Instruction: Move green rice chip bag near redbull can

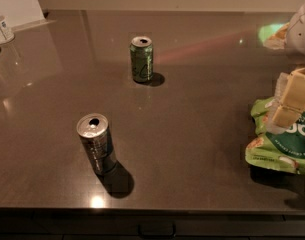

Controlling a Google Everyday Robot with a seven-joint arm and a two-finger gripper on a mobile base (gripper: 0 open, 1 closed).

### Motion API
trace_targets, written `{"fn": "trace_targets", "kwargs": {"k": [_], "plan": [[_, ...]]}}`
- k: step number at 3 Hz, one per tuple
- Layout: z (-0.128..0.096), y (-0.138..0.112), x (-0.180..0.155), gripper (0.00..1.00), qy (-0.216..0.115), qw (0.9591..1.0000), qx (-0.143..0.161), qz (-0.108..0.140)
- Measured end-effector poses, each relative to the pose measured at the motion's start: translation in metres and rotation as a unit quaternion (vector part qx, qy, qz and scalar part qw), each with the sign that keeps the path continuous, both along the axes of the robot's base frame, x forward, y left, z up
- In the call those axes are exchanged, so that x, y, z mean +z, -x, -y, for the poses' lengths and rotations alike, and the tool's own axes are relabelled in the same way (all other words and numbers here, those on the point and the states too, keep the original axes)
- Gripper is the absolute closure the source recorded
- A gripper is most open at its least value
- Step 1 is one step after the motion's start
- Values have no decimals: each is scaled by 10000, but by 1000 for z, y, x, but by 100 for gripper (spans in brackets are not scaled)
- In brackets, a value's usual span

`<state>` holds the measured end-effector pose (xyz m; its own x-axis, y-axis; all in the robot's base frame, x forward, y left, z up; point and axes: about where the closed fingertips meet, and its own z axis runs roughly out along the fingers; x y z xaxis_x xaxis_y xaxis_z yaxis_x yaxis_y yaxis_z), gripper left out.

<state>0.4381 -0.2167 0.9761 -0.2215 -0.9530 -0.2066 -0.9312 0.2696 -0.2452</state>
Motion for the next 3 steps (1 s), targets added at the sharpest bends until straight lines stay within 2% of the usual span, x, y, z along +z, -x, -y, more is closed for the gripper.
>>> {"fn": "trace_targets", "kwargs": {"k": [1,2,3], "plan": [[0,0,0,0,0,10000,0,0],[10,-3,-2,0,20,9997,233,-116],[21,-8,-4,0,88,9964,799,-271]]}}
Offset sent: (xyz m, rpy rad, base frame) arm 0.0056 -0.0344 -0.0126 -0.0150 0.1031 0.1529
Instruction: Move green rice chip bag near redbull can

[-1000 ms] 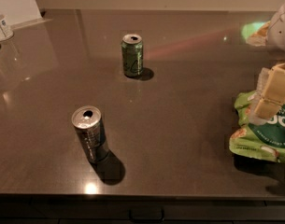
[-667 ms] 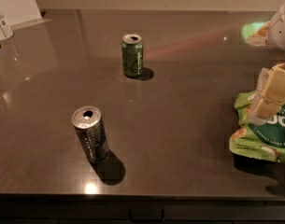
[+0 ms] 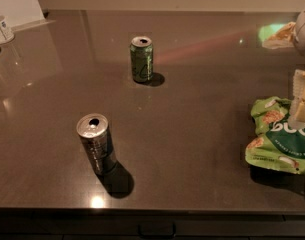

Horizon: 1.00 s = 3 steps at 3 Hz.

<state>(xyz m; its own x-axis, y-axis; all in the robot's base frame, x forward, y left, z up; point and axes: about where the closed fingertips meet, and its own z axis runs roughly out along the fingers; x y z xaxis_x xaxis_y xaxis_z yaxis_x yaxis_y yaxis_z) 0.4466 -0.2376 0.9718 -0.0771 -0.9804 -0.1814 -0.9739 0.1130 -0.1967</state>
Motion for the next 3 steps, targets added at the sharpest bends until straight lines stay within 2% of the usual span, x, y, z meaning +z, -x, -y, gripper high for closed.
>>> {"fn": "trace_targets", "kwargs": {"k": [1,2,3], "plan": [[11,-2,-5,0,280,9968,747,-39],[23,3,-13,0,668,9866,1491,57],[43,12,-28,0,1103,9695,2186,85]]}}
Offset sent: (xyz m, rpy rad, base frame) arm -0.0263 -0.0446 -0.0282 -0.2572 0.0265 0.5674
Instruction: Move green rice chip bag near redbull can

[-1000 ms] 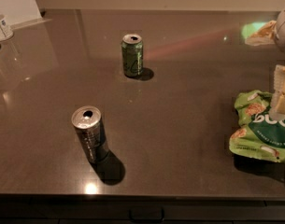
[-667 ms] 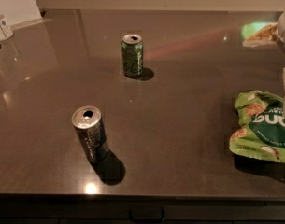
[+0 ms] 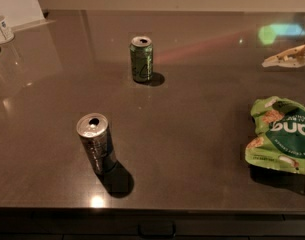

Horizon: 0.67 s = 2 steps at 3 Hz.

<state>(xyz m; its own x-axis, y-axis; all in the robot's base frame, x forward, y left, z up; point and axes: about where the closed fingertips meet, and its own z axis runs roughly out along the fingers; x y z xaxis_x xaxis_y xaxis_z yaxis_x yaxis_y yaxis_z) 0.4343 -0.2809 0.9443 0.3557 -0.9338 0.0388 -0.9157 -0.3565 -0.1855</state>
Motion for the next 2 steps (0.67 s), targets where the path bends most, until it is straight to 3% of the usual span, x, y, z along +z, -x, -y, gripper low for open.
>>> {"fn": "trace_targets", "kwargs": {"k": [1,2], "plan": [[24,4,-15,0,409,9968,673,-106],[44,2,-27,0,654,9903,1200,-254]]}}
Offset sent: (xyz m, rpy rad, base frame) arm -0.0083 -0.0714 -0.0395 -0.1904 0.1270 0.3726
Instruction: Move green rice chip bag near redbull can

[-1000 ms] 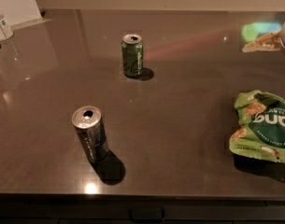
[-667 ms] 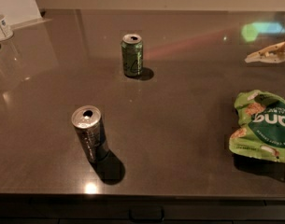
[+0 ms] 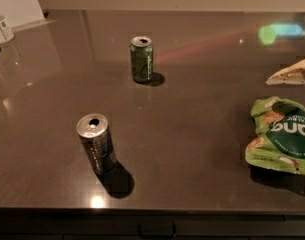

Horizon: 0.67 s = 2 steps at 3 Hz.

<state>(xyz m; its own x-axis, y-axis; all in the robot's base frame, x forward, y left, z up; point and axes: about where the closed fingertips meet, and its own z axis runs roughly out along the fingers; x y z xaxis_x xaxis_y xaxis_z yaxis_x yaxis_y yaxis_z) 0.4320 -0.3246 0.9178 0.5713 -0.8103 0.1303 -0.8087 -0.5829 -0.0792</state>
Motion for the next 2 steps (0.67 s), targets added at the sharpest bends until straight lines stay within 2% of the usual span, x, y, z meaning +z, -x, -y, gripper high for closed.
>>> {"fn": "trace_targets", "kwargs": {"k": [1,2], "plan": [[11,-2,-8,0,125,9995,288,-88],[11,-1,-23,0,35,9990,415,-174]]}}
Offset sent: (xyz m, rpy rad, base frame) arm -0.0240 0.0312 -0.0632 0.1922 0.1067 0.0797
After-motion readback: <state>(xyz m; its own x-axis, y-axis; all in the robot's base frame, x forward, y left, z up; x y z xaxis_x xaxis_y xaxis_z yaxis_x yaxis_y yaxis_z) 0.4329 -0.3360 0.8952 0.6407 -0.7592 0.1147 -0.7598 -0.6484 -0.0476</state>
